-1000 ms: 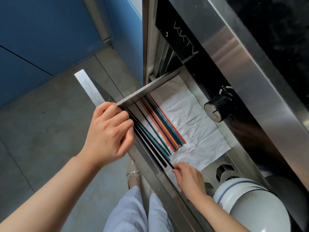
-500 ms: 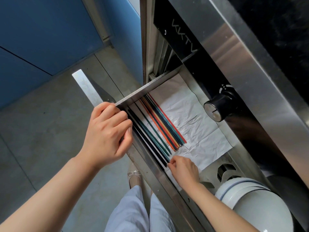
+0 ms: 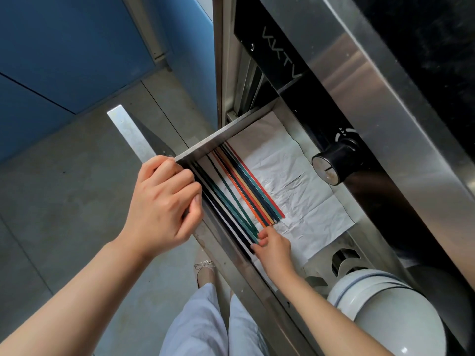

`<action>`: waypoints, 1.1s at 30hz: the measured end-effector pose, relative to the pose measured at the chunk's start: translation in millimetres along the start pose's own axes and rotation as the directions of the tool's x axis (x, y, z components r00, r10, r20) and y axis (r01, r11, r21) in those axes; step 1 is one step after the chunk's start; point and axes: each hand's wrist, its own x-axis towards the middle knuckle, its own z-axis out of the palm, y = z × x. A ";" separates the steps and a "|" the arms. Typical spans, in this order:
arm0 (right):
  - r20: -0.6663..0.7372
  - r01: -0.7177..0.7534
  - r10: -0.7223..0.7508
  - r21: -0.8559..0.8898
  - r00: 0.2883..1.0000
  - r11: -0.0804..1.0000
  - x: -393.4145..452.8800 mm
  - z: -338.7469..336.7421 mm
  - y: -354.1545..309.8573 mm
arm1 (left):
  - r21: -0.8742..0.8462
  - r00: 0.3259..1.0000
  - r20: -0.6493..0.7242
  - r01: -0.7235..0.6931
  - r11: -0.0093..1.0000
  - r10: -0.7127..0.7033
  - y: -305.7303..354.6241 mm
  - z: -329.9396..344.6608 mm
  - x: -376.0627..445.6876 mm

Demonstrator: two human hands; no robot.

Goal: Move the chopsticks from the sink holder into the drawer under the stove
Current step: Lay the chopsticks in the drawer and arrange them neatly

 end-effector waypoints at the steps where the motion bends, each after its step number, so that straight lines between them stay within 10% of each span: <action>1: 0.023 0.006 -0.006 0.002 1.000 1.000 -1.1 2.5 -1.3 | -0.001 1.000 0.000 0.000 1.000 0.000 0.0 0.0 -0.1; 7: -0.004 0.061 -0.061 -0.012 0.998 0.998 3.1 -5.0 -7.1 | -0.001 1.000 -0.003 -0.001 1.000 0.001 0.4 -0.4 0.7; 14: -0.165 0.374 -0.453 -0.361 0.876 0.855 38.8 -30.9 -29.5 | 0.006 1.000 -0.005 -0.006 1.000 0.006 -0.7 0.3 1.6; 21: 0.254 0.581 -0.560 -0.604 0.789 0.545 77.1 -19.6 -52.4 | -0.001 1.000 -0.009 -0.007 1.000 0.007 0.2 0.2 0.0; 33: 0.407 0.678 -0.651 -0.699 0.640 0.229 74.4 -2.7 -49.7 | -0.014 0.999 -0.028 -0.016 1.000 0.015 0.0 0.7 1.1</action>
